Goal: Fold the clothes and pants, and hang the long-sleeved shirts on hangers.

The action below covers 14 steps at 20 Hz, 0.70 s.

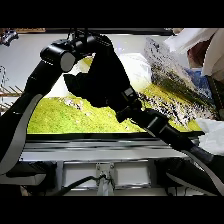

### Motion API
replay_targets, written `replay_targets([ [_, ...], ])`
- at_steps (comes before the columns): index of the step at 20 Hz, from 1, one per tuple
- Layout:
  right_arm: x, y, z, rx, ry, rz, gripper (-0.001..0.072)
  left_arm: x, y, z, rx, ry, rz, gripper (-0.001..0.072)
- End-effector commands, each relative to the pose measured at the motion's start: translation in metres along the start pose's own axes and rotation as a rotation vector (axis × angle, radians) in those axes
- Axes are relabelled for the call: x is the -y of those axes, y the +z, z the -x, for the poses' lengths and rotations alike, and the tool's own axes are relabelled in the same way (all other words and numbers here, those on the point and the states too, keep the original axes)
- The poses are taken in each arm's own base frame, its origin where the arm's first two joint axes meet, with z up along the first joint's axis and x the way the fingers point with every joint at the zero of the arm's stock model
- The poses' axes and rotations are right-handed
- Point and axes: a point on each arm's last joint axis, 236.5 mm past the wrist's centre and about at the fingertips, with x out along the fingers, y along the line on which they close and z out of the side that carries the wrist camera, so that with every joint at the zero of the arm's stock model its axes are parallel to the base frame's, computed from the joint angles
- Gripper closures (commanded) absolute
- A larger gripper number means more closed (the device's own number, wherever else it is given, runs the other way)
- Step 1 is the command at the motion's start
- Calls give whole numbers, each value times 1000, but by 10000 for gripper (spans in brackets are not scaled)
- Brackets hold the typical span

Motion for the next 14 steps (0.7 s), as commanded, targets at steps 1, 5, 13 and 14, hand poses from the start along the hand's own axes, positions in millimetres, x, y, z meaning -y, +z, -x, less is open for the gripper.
replay_targets([
  [1,-20,21,-23,-14,20,87,82,-9,-2,-3,-3,16,6,696],
  [5,-26,18,-42,-102,4,129,82,-25,-4,-3,-5,40,14,697],
  [13,1,7,-64,-155,-100,302,95,-38,-3,-2,-2,61,22,696],
  [14,3,12,-64,-142,-113,314,127,-38,-3,-2,-2,59,25,696],
])
